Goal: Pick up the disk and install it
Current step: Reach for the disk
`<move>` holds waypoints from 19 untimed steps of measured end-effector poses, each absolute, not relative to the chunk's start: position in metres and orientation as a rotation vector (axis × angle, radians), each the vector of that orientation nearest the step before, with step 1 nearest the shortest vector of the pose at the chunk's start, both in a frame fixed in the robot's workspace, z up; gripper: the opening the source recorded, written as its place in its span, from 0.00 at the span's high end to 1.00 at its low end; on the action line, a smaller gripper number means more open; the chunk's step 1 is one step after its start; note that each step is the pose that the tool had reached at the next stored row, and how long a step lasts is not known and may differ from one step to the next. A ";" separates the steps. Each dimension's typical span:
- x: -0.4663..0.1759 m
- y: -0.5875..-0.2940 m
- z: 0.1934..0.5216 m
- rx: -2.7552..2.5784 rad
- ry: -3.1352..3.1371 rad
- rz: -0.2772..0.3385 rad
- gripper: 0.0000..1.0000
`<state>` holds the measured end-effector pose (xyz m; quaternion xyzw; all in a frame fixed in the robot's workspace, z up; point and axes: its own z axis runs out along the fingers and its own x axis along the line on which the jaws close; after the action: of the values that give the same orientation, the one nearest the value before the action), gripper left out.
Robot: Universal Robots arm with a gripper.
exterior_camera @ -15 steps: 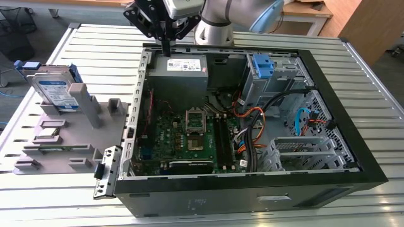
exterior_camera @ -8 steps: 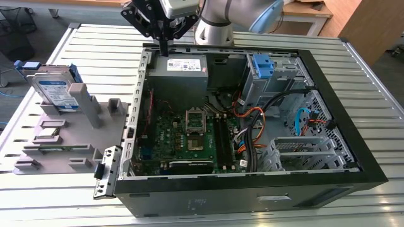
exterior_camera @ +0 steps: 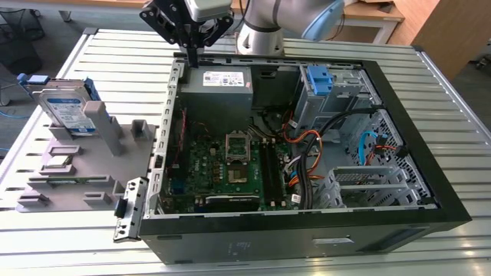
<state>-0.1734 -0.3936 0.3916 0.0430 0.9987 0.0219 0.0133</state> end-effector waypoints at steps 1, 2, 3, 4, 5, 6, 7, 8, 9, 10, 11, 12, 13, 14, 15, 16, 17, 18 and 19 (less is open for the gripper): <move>-0.174 -0.393 0.392 0.135 3.111 0.068 0.89; -0.175 -0.393 0.392 0.136 3.111 0.068 0.89; -0.175 -0.393 0.392 0.136 3.111 0.068 0.89; -0.175 -0.393 0.392 0.135 3.111 0.068 0.89; -0.175 -0.393 0.392 0.136 3.111 0.068 0.89; -0.176 -0.393 0.391 0.136 3.111 0.068 0.89; -0.176 -0.393 0.391 0.136 3.111 0.068 0.89; -0.177 -0.393 0.391 0.136 3.111 0.068 0.89; -0.179 -0.393 0.391 0.136 3.111 0.068 0.89; -0.180 -0.393 0.391 0.136 3.111 0.068 0.89; -0.182 -0.393 0.391 0.136 3.111 0.068 0.89; -0.184 -0.393 0.391 0.136 3.111 0.068 0.89; -0.185 -0.393 0.391 0.137 3.111 0.068 0.89; -0.187 -0.392 0.391 0.137 3.111 0.068 0.89; -0.189 -0.392 0.391 0.137 3.111 0.068 0.89; -0.190 -0.392 0.391 0.137 3.111 0.068 0.89; -0.192 -0.392 0.391 0.137 3.111 0.068 0.89; -0.193 -0.392 0.391 0.138 3.111 0.068 0.89; -0.195 -0.392 0.391 0.138 3.111 0.068 0.89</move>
<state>-0.1947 -0.3918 0.3906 0.0442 0.9987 0.0219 0.0133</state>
